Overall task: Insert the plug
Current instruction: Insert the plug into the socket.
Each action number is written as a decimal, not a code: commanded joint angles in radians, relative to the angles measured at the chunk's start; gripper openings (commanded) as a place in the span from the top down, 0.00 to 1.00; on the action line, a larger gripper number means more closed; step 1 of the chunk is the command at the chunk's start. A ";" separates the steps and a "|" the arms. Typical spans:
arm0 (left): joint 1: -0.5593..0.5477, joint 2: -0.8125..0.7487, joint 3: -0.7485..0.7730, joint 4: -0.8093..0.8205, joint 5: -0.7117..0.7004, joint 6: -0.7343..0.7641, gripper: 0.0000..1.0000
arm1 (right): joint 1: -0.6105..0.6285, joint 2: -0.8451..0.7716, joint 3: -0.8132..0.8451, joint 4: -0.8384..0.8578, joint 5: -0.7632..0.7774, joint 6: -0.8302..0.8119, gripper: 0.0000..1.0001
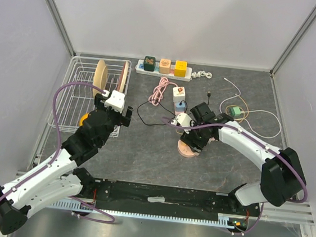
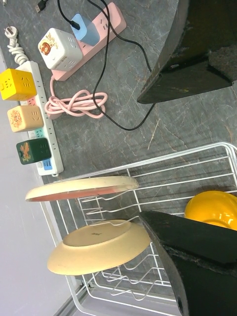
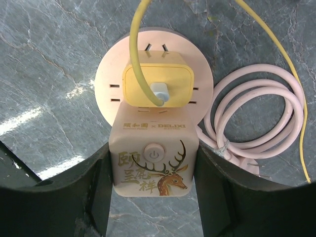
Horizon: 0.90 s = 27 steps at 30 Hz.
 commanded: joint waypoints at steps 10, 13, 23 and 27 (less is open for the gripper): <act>0.007 -0.014 -0.006 0.054 0.038 -0.014 0.05 | -0.014 0.125 -0.111 -0.002 0.008 -0.008 0.97; 0.007 -0.008 -0.010 0.061 0.040 -0.018 0.05 | -0.012 0.071 -0.069 -0.008 0.011 0.005 0.67; 0.007 0.012 -0.010 0.065 0.115 -0.112 0.05 | -0.012 -0.072 0.162 -0.041 -0.114 0.054 0.02; 0.007 -0.008 0.002 0.046 0.126 -0.145 0.05 | -0.015 -0.154 0.207 -0.032 -0.092 0.071 0.02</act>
